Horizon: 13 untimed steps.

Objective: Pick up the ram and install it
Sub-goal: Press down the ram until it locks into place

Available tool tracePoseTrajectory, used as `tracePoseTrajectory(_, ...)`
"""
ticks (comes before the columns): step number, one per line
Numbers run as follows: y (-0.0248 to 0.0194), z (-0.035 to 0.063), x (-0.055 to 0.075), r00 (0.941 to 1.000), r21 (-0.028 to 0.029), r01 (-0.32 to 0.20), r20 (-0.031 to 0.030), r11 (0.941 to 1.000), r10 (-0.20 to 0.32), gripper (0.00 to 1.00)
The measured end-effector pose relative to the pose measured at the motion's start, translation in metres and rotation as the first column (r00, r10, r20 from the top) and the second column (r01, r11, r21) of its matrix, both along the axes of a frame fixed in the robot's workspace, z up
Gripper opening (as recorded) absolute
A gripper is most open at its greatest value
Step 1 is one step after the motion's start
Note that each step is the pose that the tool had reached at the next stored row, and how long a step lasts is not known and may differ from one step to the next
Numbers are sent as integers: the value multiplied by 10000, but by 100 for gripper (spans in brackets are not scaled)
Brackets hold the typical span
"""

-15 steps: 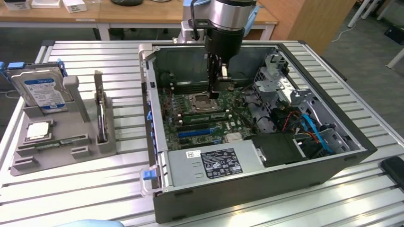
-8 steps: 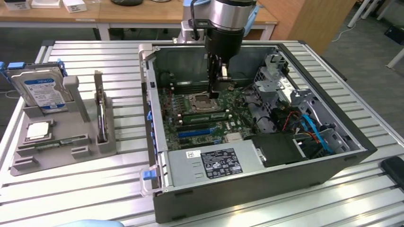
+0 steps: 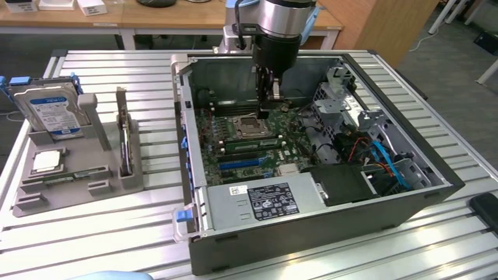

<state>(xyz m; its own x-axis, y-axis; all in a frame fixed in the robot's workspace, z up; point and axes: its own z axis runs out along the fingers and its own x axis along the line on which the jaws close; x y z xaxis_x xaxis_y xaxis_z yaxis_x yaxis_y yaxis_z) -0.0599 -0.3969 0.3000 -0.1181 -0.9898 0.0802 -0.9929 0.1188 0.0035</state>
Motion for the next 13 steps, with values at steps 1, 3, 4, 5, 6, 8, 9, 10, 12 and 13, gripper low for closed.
tracePoseTrajectory(1,0,0,0,10000,-1,1,0,10000,-1,10)
tracePoseTrajectory(3,0,-2,36,10000,-1,-1,0,10000,1,10)
tracePoseTrajectory(4,0,-3,74,10000,2,0,2,10000,0,10)
tracePoseTrajectory(5,0,-5,119,10000,3,1,6,10000,-1,10)
tracePoseTrajectory(6,0,-7,167,10000,4,0,9,10000,0,10)
tracePoseTrajectory(8,0,-11,258,10000,4,1,12,10000,-1,10)
tracePoseTrajectory(9,0,-13,303,10000,4,0,13,10000,0,10)
tracePoseTrajectory(10,0,-16,348,10000,5,0,14,10000,0,10)
tracePoseTrajectory(12,0,-21,438,10000,5,-1,16,10000,1,10)
tracePoseTrajectory(13,0,-23,483,10000,5,0,16,10000,0,10)
